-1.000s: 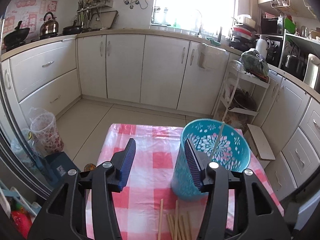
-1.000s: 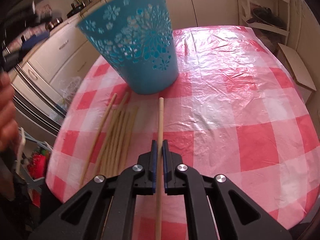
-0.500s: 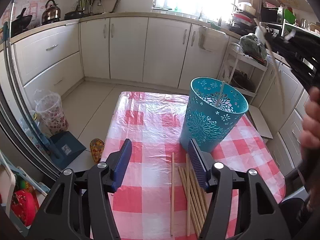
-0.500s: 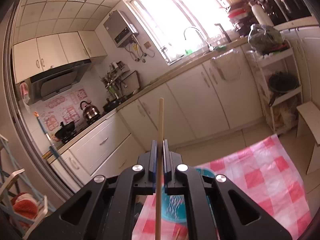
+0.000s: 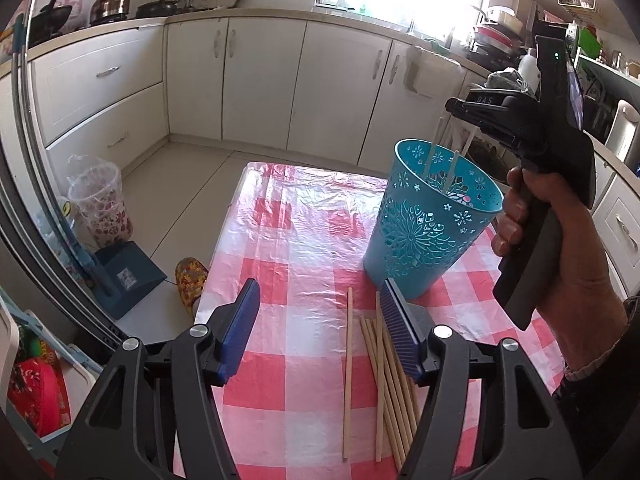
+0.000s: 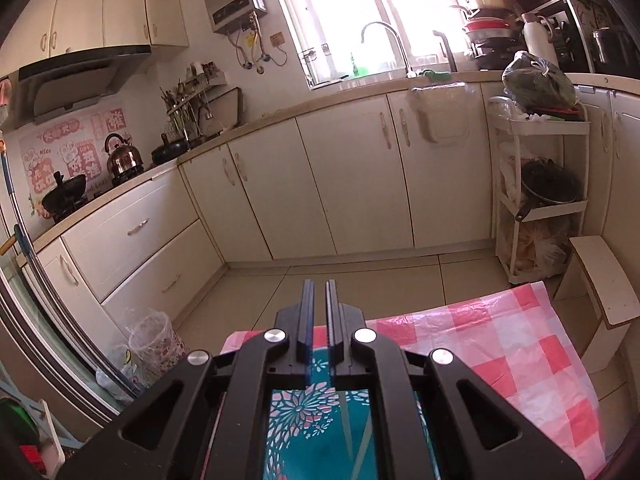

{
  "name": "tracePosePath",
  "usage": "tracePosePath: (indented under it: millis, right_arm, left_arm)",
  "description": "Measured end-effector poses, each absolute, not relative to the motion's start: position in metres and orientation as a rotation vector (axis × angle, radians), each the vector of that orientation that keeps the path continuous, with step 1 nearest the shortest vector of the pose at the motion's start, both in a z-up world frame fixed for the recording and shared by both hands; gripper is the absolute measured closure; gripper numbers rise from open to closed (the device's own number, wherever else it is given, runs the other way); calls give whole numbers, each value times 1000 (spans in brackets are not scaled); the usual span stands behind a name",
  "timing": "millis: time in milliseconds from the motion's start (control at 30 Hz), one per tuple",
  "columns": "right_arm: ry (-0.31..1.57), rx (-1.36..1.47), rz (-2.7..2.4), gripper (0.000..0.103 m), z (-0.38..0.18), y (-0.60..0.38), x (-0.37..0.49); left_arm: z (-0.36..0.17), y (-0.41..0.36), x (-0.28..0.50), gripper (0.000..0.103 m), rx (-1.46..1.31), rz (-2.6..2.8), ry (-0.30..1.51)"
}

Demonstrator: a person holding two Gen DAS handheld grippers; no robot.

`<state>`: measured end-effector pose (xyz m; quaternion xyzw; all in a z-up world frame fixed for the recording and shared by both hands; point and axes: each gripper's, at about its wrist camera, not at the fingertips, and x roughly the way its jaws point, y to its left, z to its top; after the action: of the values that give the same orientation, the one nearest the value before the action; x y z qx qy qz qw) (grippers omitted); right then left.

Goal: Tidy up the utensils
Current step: 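Carry the chopstick over the blue cup and open the right tool, then grasp another chopstick with the left tool and lift it over the cup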

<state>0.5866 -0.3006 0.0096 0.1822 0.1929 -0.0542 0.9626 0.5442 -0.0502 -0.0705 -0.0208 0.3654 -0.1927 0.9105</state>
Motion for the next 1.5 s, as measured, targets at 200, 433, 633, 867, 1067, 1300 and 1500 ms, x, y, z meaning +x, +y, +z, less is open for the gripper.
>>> tracePosePath:
  millis: [200,433,633,867,1067,1300,1500]
  right_arm:
    - [364,387,-88,83,18,-302,558]
    - [272,386,-94,77,42,-299,482]
    - [479,375,-83,77,-7,-273,438]
    - [854,401,-29,88,-121,-240,459]
    - [889,367,-28,89,-138,-230,491]
    - [914,272,-51,89,-152,-212,505]
    - [932,267,-60,95,-151,-225,498]
  left_arm:
    - [-66,-53,540,42,-36,-386,747]
    - [-65,-55,533,41,-26,-369,757]
    - [-72,-48,528,37,-18,-341,783]
    - [-94,-51,529,36,43,-321,848]
    - [-114,-60,536,36,71,-320,891]
    - [-134,-85,555,36,103,-329,932]
    - [-154,-112,579,36,143,-328,960]
